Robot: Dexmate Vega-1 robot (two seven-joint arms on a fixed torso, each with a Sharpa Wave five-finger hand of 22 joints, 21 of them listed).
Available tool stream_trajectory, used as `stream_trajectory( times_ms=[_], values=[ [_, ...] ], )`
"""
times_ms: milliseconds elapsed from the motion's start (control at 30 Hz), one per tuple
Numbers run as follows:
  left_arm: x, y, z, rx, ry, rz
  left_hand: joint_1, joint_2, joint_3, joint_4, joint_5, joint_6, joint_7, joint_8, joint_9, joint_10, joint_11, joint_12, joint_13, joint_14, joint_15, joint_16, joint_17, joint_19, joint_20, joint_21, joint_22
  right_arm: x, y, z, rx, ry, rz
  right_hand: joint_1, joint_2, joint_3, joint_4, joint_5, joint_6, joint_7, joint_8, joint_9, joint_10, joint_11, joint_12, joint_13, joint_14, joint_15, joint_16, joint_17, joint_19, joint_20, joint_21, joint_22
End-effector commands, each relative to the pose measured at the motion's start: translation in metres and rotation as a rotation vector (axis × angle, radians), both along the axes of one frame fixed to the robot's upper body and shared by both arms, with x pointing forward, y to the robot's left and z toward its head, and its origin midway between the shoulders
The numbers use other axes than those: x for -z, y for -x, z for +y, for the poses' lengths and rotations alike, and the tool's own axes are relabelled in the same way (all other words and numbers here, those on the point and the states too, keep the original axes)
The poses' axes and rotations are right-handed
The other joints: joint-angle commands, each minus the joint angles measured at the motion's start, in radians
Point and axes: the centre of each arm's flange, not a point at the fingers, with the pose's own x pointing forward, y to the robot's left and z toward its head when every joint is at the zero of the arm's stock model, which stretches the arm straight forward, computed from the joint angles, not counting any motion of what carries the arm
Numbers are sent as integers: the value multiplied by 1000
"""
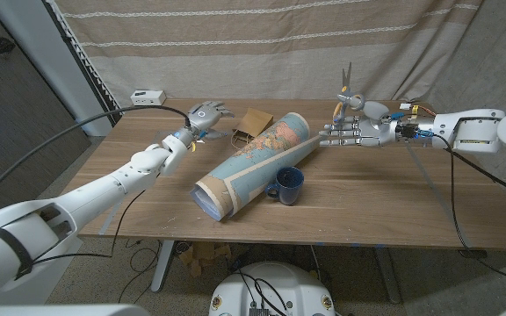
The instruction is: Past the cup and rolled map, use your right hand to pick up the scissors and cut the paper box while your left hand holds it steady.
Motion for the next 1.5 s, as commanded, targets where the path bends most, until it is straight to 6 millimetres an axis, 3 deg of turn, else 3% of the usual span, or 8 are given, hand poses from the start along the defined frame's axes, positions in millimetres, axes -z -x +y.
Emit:
stream_trajectory(
  times_ms=[33, 167, 300, 800, 1000, 1200, 1333, 1500],
  values=[
    [2, -10, -2, 17, -6, -28, 23, 7, 14, 1, -5, -9, -1, 0, 6, -13, -4, 3, 8, -18, -175, 1, 3, -6, -137, -8, 3, -1, -1, 2, 10, 2, 4, -9, -3, 4, 1, -3, 3, 47, 6, 2, 5, 0, -1, 2, -1, 5, 0, 2, -2, -4, -3, 2],
    [2, -12, -3, 18, -8, -30, 40, 17, 19, 4, -15, -23, -1, 2, 8, -15, -3, 10, 21, -49, -175, 2, 7, -22, -150, -28, 5, -1, -2, 2, 13, 1, 6, -9, -3, 4, 1, -3, 2, 46, 6, 2, 6, -1, -2, 3, -2, 6, 0, 1, -4, -3, -3, 2],
    [3, -16, -3, 17, -15, -30, 49, 21, 18, 9, -30, -59, 0, -2, 9, -79, -2, 0, 31, -93, -173, 2, 10, -36, -148, -49, 6, -2, -2, 2, 13, 0, 6, -9, -2, 5, 1, -3, 3, 45, 6, 1, 7, 1, -3, 3, -3, 5, 0, 1, -5, -4, -3, 2],
    [7, -20, -6, 34, -12, -37, 58, 31, 22, 10, -36, -90, -1, -2, 10, -118, -1, -3, 36, -116, -173, 4, 11, -46, -140, -61, 8, -3, -2, 2, 17, -1, 4, -11, -2, 5, 1, -5, 2, 45, 8, 2, 9, -1, -8, 6, -2, 6, 0, -2, -6, -4, -3, 1],
    [10, -22, -8, 34, 6, -42, 64, 38, 25, 10, -37, -94, -1, -1, 10, -125, -2, -2, 38, -112, -174, 8, 13, -48, -129, -63, 9, -4, -2, 3, 17, -1, 2, -12, -3, 5, 1, -5, 2, 45, 7, 1, 9, -1, -9, 7, -1, 6, 0, -3, -7, -4, -3, 1],
    [14, -26, -9, 40, 20, -40, 69, 55, 32, 14, -42, -110, 0, -1, 12, -128, -1, 7, 44, -98, -164, 18, 20, -54, -99, -64, 14, -4, -1, 3, 22, 1, 4, -12, -2, 6, 1, -5, 2, 43, 7, -1, 10, -1, -11, 8, -2, 7, 0, -4, -7, -4, -3, 1],
    [15, -28, -10, 40, 34, -44, 61, 90, 39, 29, -56, -133, 17, -2, 16, -148, 7, 8, 51, -106, -144, 21, 29, -63, -72, -64, 19, -5, 0, 4, 27, 8, 3, -13, -2, 6, 1, -6, 3, 44, 8, 0, 10, 0, -12, 8, -1, 6, 0, -5, -7, -4, -3, 1],
    [17, -33, -11, 42, 46, -40, 34, 112, 35, 51, -65, -137, 27, 3, 21, -153, 16, 12, 57, -111, -133, 24, 36, -67, -64, -63, 23, -5, 0, 4, 30, 12, 8, -13, -1, 6, 1, -6, 2, 44, 8, -1, 11, 0, -13, 9, -2, 6, 0, -5, -8, -4, -3, 1]
  ],
)
